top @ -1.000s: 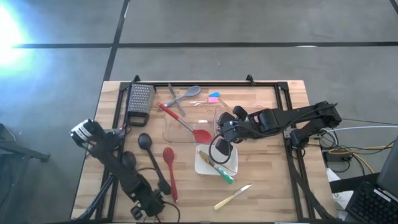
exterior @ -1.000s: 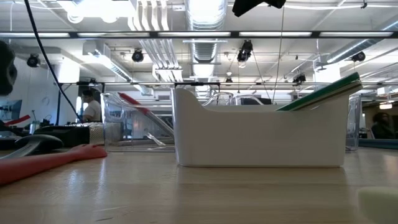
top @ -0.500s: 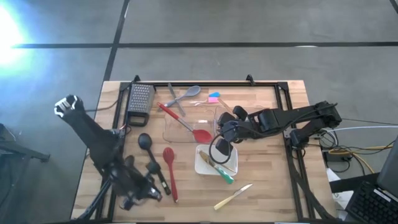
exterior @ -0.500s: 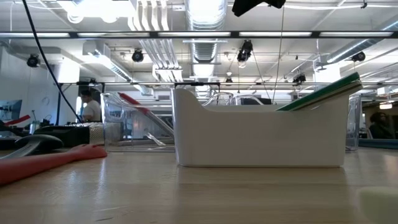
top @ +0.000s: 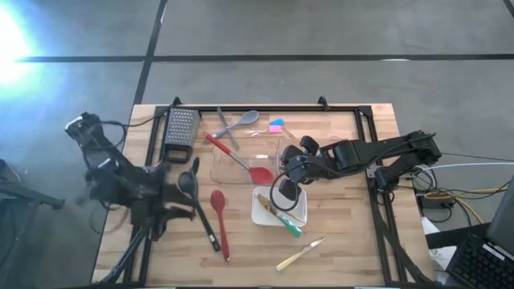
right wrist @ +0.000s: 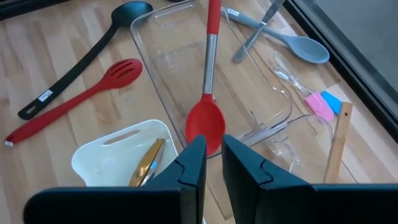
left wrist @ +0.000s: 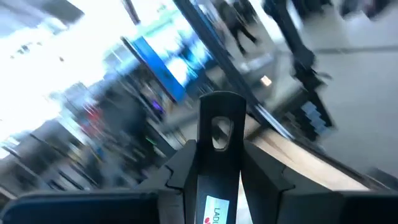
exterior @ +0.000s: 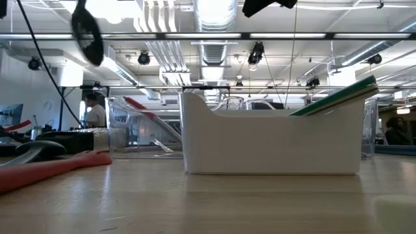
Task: Pick & Place Kitchen Items
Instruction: Put the black serving spoon into the left transparent bin
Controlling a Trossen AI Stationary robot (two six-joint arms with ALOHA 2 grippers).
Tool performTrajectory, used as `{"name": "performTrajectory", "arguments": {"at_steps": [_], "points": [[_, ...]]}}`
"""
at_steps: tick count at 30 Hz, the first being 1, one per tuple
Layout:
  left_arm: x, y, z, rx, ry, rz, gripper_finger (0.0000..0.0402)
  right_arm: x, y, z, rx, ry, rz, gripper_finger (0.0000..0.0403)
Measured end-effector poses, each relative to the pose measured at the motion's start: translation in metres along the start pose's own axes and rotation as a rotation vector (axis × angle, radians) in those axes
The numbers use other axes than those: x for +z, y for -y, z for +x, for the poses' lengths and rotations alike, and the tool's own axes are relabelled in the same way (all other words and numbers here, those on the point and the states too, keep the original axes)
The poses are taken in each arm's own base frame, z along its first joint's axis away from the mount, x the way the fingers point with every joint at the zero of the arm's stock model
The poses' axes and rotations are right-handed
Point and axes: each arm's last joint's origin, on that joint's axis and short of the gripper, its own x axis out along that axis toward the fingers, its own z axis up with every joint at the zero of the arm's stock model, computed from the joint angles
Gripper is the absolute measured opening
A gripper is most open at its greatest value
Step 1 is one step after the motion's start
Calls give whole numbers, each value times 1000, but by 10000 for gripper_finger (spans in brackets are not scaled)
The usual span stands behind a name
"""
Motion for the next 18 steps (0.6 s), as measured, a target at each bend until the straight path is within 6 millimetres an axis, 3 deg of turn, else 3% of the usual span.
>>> {"name": "performTrajectory", "arguments": {"at_steps": [4,9,13,18], "points": [[3,-22,-9,95,102,54,97,0,0,0,-1,1,-34,45],[-8,-47,-11,77,236,50,97,2,4,-1,-3,6,-77,43],[-25,-69,-5,62,285,-2,97,11,10,-6,-4,31,-74,44],[-61,-94,2,70,281,-74,97,24,16,-14,-2,70,-87,44]]}}
